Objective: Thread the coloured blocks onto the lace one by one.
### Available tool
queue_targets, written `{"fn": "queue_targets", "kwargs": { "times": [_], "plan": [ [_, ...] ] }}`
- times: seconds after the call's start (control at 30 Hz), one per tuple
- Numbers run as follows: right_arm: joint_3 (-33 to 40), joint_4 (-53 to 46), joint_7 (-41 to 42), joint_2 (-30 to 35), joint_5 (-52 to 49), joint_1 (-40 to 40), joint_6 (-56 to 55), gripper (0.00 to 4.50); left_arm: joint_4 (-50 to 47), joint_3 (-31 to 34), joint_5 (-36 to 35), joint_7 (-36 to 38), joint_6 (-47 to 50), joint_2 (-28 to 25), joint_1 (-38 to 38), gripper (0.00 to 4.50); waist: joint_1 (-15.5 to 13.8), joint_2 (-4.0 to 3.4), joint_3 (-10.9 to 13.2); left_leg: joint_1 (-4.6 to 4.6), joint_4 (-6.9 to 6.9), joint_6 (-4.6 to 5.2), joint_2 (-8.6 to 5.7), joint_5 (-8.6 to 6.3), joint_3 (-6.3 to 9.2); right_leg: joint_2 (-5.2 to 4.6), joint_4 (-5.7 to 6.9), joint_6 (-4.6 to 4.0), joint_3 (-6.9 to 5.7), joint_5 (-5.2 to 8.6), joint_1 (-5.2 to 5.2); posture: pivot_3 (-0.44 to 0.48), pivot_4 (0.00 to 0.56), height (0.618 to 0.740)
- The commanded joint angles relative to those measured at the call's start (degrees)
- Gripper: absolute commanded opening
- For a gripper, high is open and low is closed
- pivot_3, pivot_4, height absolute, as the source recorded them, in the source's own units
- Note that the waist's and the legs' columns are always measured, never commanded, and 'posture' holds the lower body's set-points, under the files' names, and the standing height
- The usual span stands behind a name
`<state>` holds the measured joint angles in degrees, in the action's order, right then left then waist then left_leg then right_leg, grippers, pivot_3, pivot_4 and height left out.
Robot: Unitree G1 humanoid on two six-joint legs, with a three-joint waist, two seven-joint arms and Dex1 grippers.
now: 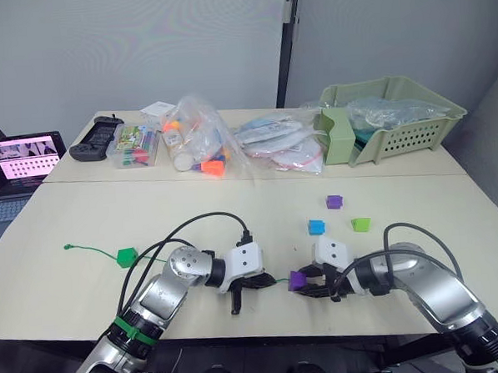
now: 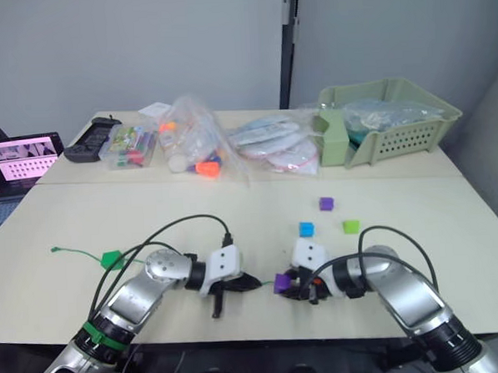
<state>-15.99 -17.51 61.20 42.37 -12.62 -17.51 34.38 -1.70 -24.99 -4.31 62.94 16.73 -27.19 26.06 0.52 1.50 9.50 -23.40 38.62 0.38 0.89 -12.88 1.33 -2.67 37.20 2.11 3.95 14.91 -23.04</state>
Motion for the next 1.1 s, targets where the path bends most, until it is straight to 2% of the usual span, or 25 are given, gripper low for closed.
{"fn": "queue_targets", "kwargs": {
  "times": [0.03,0.3,0.57,0.6,0.67,0.9,0.97,1.1],
  "plan": [
    [0.70,-1.67,0.06,0.25,-0.94,-0.26,0.03,1.15,-1.06,-0.88,-0.13,0.41,-0.52,1.37,1.25,0.00,0.02,0.00,0.00,0.00,0.00,0.00,0.00,0.00,0.00,0.00,0.00,0.00,0.00,0.00,0.00,0.000,0.150,0.740],
    [-0.29,-1.88,0.02,-0.35,-0.64,-0.64,0.04,1.15,1.77,-2.91,2.32,-1.65,-1.74,5.58,3.52,0.00,0.12,0.00,0.00,0.00,0.00,0.00,0.00,0.00,0.00,0.02,0.00,0.00,0.00,0.00,-0.01,0.000,0.150,0.740],
    [0.29,-1.73,0.03,-0.68,-1.42,-0.92,0.81,1.15,0.41,-1.92,2.78,-1.50,0.04,4.69,3.09,0.00,0.13,0.00,0.00,0.02,0.00,0.00,0.00,0.00,0.00,0.01,0.00,0.00,0.00,0.00,0.01,0.000,0.150,0.740],
    [1.00,-1.78,-0.47,-1.04,-1.86,-0.92,1.13,1.15,-0.10,-1.56,2.43,-1.00,0.41,4.13,3.06,0.55,0.17,0.00,0.00,0.01,0.00,0.00,0.00,0.00,0.00,0.01,0.00,0.00,0.00,0.00,0.00,0.000,0.150,0.740],
    [2.58,-2.08,-1.29,-1.63,-2.78,-0.92,1.82,2.17,-1.15,-1.00,1.36,0.59,1.45,2.86,3.31,1.15,0.19,0.00,0.00,0.01,0.00,0.00,0.01,0.00,0.01,0.02,0.01,0.00,0.00,0.00,-0.01,0.000,0.150,0.740],
    [8.40,-7.27,-1.84,0.96,-6.57,1.15,4.07,4.46,-3.36,-0.81,0.44,2.66,3.33,1.40,6.37,3.43,-0.10,0.00,0.00,-0.07,0.00,0.00,-0.01,0.00,0.02,0.01,0.01,0.00,-0.01,0.00,-0.05,0.000,0.150,0.740],
    [10.79,-9.56,-1.75,2.74,-7.71,3.07,4.60,4.50,-2.50,-1.80,0.81,2.53,3.36,2.59,7.97,4.11,-0.46,0.00,0.00,-0.10,0.02,0.00,-0.03,0.00,0.02,-0.01,-0.01,0.01,-0.02,0.00,-0.05,0.000,0.150,0.740],
    [14.32,-11.19,-1.44,6.49,-8.49,8.22,3.98,4.50,3.25,-6.02,4.63,1.17,-0.32,6.55,10.83,4.11,-0.74,0.00,0.00,-0.13,0.04,0.00,-0.06,0.00,-0.01,-0.01,-0.07,0.03,0.00,0.01,-0.03,0.000,0.150,0.740]
  ]
}}
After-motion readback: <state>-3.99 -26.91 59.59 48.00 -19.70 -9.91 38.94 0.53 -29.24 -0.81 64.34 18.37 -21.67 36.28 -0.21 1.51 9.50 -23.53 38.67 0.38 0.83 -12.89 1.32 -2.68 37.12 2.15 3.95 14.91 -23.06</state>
